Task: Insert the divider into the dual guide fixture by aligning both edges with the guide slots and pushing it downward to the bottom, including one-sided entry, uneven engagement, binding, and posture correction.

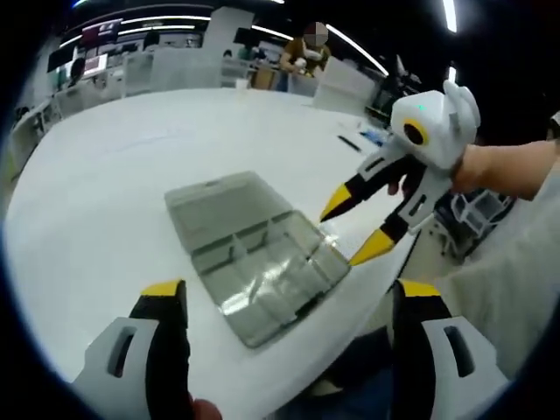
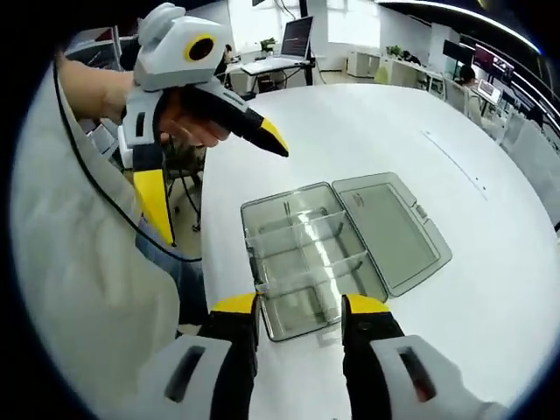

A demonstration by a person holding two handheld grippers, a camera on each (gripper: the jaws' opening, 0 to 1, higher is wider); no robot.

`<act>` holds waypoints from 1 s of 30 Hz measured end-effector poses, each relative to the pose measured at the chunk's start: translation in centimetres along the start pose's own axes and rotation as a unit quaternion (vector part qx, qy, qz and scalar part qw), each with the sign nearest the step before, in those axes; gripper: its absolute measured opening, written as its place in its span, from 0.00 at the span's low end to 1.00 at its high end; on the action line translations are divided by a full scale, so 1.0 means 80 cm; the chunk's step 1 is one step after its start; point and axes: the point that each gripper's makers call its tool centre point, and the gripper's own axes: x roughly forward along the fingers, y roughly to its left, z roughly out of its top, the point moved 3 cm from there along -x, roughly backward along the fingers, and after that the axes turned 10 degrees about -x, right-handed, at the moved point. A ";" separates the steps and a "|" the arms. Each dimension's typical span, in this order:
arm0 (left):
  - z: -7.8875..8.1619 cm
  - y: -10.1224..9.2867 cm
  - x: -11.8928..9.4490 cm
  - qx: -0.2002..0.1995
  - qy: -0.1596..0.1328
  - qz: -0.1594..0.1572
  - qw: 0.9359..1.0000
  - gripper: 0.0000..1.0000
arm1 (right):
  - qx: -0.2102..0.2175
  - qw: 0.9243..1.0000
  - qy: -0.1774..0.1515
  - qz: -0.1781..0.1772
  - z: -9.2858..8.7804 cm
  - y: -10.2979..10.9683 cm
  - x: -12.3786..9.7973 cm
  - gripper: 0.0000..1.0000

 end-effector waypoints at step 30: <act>0.001 0.023 -0.019 0.010 0.000 0.011 1.000 0.94 | 0.031 0.999 -0.034 -0.018 0.005 0.007 -0.008 0.45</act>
